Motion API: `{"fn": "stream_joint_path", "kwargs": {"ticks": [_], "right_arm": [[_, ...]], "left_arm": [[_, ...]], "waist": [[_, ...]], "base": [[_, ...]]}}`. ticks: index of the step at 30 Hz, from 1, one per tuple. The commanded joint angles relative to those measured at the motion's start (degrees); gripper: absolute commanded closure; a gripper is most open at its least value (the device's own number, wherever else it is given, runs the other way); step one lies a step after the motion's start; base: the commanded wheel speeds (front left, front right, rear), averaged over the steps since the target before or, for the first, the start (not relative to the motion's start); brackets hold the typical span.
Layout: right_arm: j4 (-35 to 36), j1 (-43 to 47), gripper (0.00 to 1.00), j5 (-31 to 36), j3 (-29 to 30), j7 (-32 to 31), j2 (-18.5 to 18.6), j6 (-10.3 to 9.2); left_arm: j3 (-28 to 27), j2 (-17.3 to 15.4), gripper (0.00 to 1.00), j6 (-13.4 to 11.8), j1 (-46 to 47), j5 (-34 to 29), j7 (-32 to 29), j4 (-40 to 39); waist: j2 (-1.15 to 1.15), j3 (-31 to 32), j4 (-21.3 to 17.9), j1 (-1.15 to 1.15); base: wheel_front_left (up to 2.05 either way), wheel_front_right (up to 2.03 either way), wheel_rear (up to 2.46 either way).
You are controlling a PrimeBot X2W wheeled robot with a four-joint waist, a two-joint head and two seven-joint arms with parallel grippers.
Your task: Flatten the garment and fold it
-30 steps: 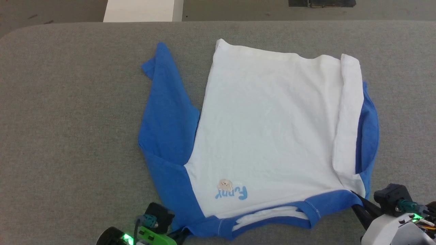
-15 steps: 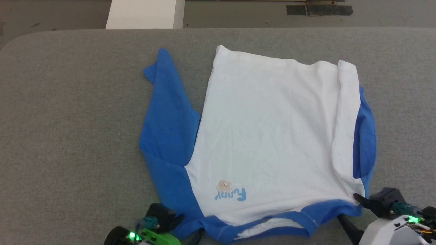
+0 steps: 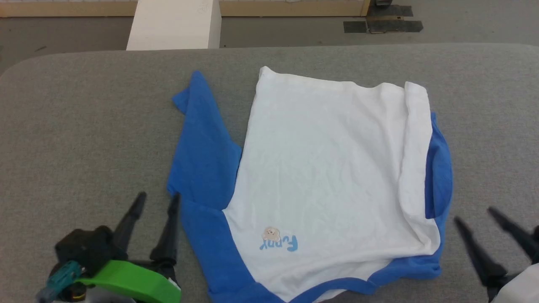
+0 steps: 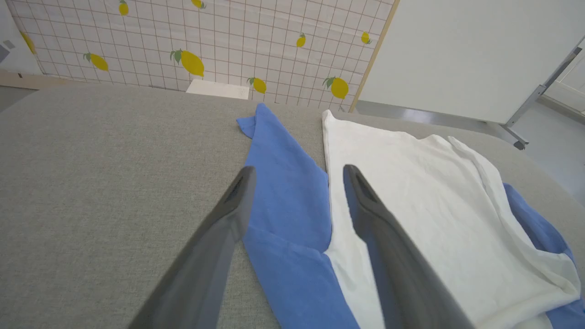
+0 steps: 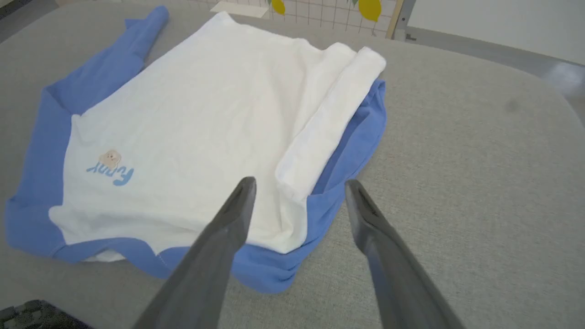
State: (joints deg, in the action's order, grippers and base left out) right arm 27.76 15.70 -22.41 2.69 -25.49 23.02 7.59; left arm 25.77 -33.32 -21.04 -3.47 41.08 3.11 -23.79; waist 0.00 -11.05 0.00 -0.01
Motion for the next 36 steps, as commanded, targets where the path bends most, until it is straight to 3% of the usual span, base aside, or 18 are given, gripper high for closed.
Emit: {"fn": "stream_joint_path", "kwargs": {"ticks": [1,4,8,13,18,22,26,36], "right_arm": [[1.1,-1.4,0.00,1.8,1.7,2.8,-2.9,-0.10],[1.4,-3.4,0.00,6.4,5.1,9.4,-9.5,-0.10],[-0.6,-4.9,0.00,13.5,6.5,17.5,-16.8,-0.10],[-6.1,-4.6,0.00,16.8,6.0,24.4,-19.9,-0.10],[-11.6,-5.6,0.00,14.3,4.9,28.4,-20.1,-0.10],[-12.8,-7.0,0.00,14.7,4.7,29.4,-20.1,-0.10],[-12.7,-8.5,0.00,15.2,4.6,29.5,-20.1,-0.10],[-8.7,-12.3,0.00,15.8,4.4,28.7,-20.1,-0.10]], "left_arm": [[-1.0,0.6,0.00,-0.6,-0.6,-1.4,2.7,-0.2],[-3.4,4.0,0.00,-1.7,-0.3,-3.0,9.3,0.4],[-4.2,7.4,0.00,-1.6,0.0,-8.2,11.6,3.5],[-5.9,12.5,0.00,-0.4,-0.9,-15.1,11.9,7.7],[-8.7,16.1,0.00,3.1,-0.8,-17.7,11.9,10.8],[-10.4,15.1,0.00,6.0,2.0,-19.9,11.9,11.8],[-11.5,11.7,0.00,8.6,6.7,-20.3,10.3,12.1],[-14.7,-0.3,0.00,17.4,29.3,-16.3,-9.2,14.2]], "waist": [[0.00,-0.2,-0.3,0.01],[0.00,-0.4,-0.5,0.01],[0.00,-0.7,-0.6,0.01],[0.00,-0.9,-0.5,0.01],[0.00,-1.3,-0.5,0.01],[0.00,-2.0,-0.4,0.01],[0.00,-3.4,-0.5,0.01],[0.00,-11.6,-0.8,0.01]], "base": [[0.00,0.00,0.00],[0.00,0.00,0.00],[0.00,0.00,0.00],[0.00,0.00,0.00],[0.00,0.00,0.00],[0.00,0.00,0.00],[0.00,0.00,0.00],[0.00,0.00,0.00]]}}
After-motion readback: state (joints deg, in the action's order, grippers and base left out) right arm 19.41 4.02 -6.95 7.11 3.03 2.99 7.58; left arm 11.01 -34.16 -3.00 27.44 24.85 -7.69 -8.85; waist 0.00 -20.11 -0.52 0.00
